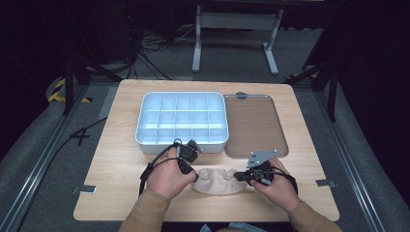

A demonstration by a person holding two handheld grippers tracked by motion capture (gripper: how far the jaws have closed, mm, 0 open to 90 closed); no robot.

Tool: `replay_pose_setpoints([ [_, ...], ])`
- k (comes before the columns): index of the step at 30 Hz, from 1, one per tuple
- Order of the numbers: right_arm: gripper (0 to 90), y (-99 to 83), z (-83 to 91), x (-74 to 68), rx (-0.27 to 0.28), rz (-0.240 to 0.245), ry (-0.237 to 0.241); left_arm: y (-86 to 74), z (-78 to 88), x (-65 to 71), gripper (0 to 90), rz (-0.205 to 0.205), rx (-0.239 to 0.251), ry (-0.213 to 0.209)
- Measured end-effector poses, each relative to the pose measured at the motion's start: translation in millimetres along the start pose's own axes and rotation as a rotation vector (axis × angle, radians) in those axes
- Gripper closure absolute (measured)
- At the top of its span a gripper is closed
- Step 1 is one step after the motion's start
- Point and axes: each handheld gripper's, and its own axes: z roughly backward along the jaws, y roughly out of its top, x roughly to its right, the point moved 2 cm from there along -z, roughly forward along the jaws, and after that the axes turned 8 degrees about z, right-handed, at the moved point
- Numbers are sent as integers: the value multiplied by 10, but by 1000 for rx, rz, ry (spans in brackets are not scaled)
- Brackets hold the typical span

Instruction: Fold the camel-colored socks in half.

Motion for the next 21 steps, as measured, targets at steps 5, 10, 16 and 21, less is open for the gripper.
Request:
replay_pose_setpoints([
  [5,893,-92,-9,1,-37,-12,10,16,26,11,846,-3,-8,1],
  [10,894,-134,-76,-4,-45,-7,5,41,38,44,845,-13,-9,-4],
  [16,896,-147,-90,-9,-28,10,1,86,37,105,842,-37,2,-21],
  [21,896,-155,-101,-25,-15,14,-8,155,56,180,843,-65,22,-44],
])
